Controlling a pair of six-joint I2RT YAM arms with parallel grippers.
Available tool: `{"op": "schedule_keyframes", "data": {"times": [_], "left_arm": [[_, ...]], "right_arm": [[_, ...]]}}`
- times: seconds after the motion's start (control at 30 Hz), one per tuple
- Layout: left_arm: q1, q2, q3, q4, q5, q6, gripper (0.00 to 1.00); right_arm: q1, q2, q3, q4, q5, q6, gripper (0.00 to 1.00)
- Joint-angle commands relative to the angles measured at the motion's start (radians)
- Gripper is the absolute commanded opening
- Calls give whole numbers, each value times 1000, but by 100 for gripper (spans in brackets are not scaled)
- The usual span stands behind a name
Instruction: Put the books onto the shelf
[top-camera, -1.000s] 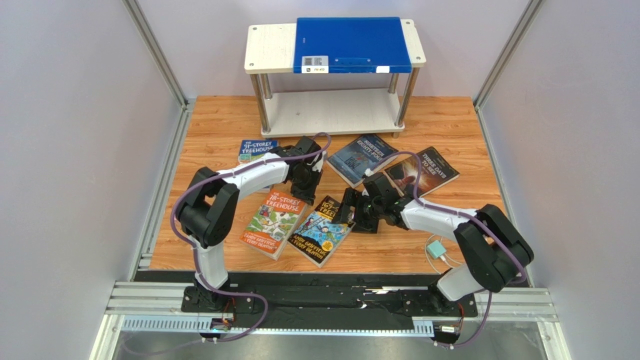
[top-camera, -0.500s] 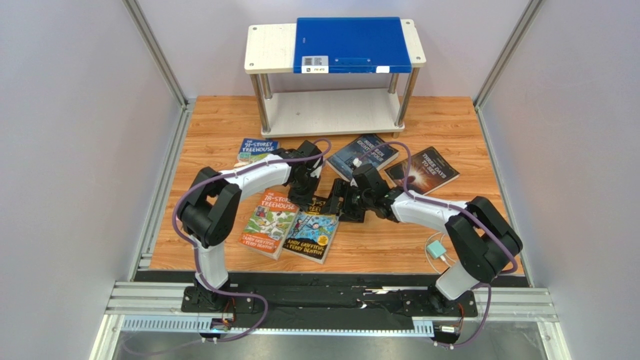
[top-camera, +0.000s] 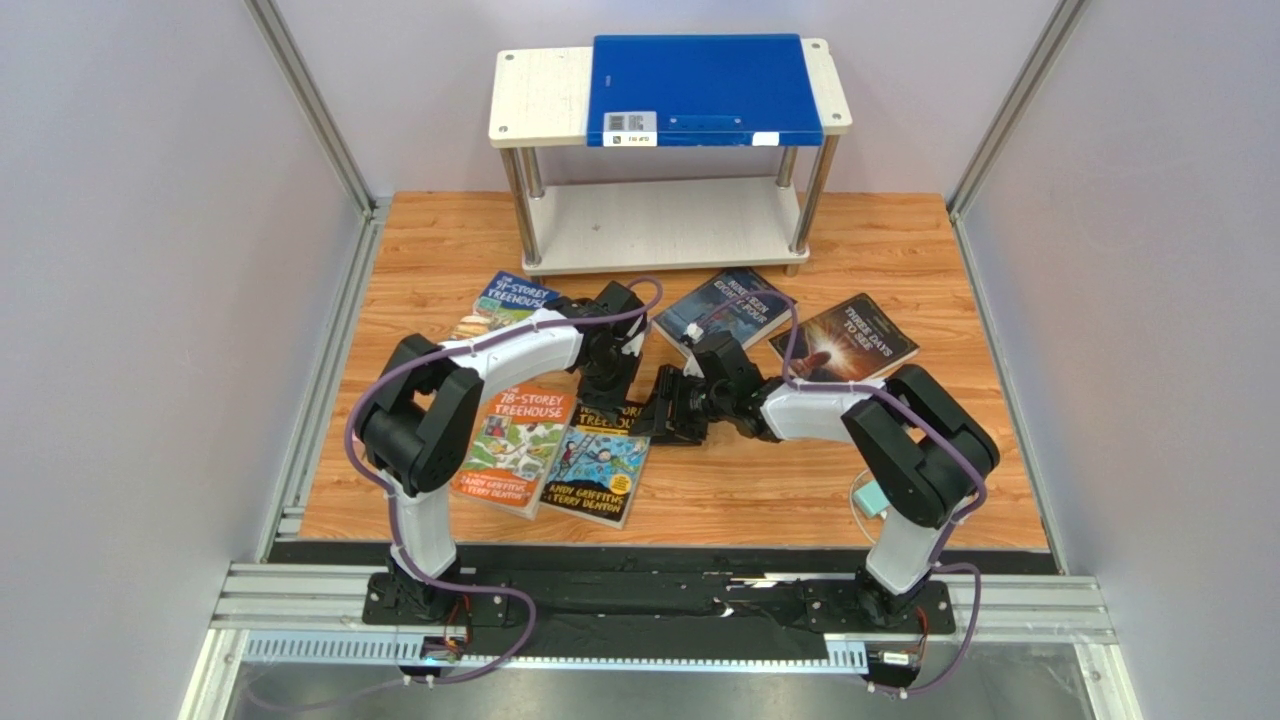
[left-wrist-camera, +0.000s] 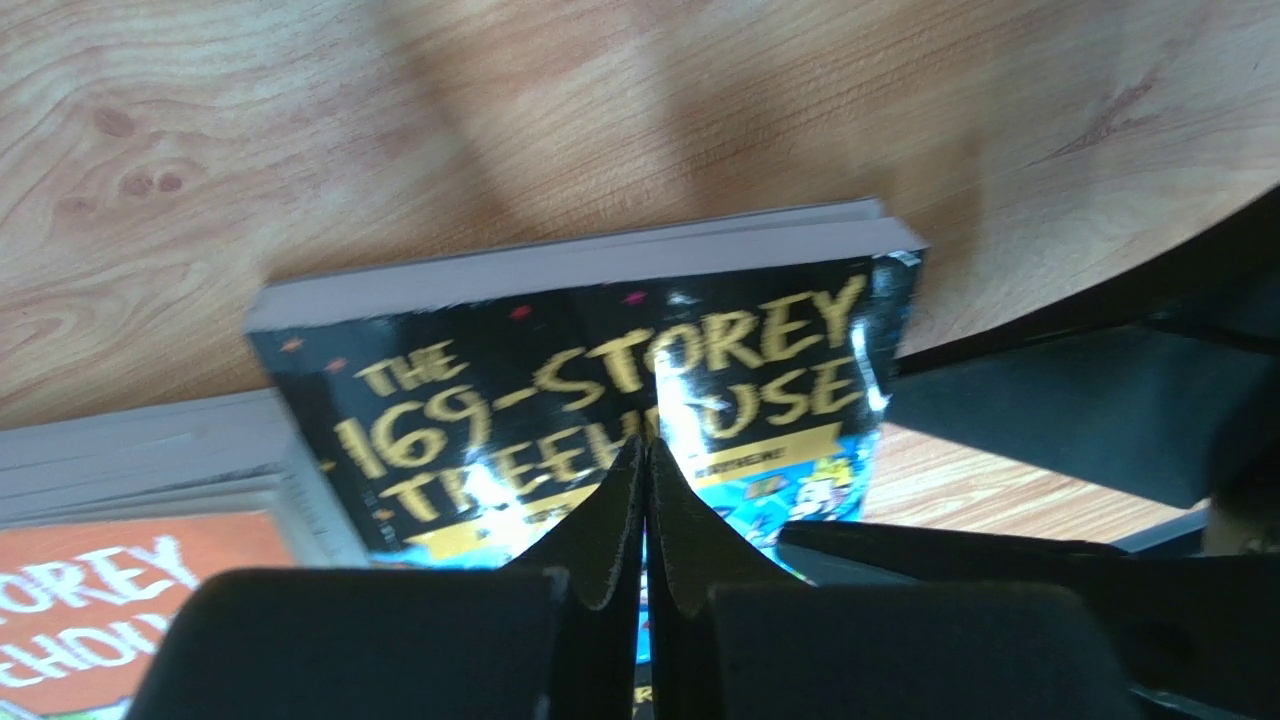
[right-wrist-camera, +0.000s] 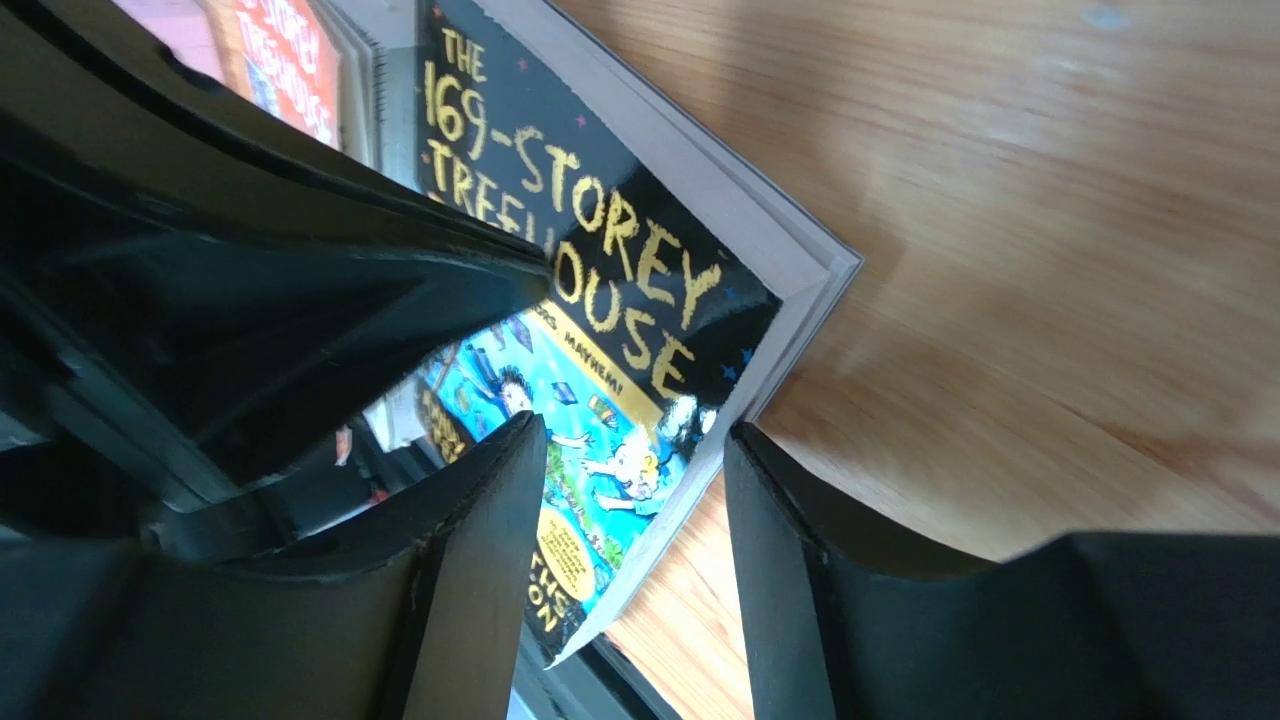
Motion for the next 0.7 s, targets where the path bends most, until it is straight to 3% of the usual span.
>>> {"op": "schedule_keyframes", "data": {"times": [0.0, 0.17, 0.27, 0.43, 0.67], "left_arm": [[-8, 25, 5, -1, -4, -5, 0], [-2, -23, 24, -108, -262, -5, 0], [36, -43, 34, -149, -332, -5, 0], [127, -76, -30, -104, -312, 0, 0], [165, 7, -74, -97, -262, 14, 0]], "right_arm": [[9, 19, 23, 181, -61, 50, 53], [9, 25, 49, 100, -49, -2, 57], [9, 18, 44, 80, -47, -6, 58], [11, -4, 21, 56, -50, -13, 60], [15, -19, -9, 32, -54, -21, 64]]}}
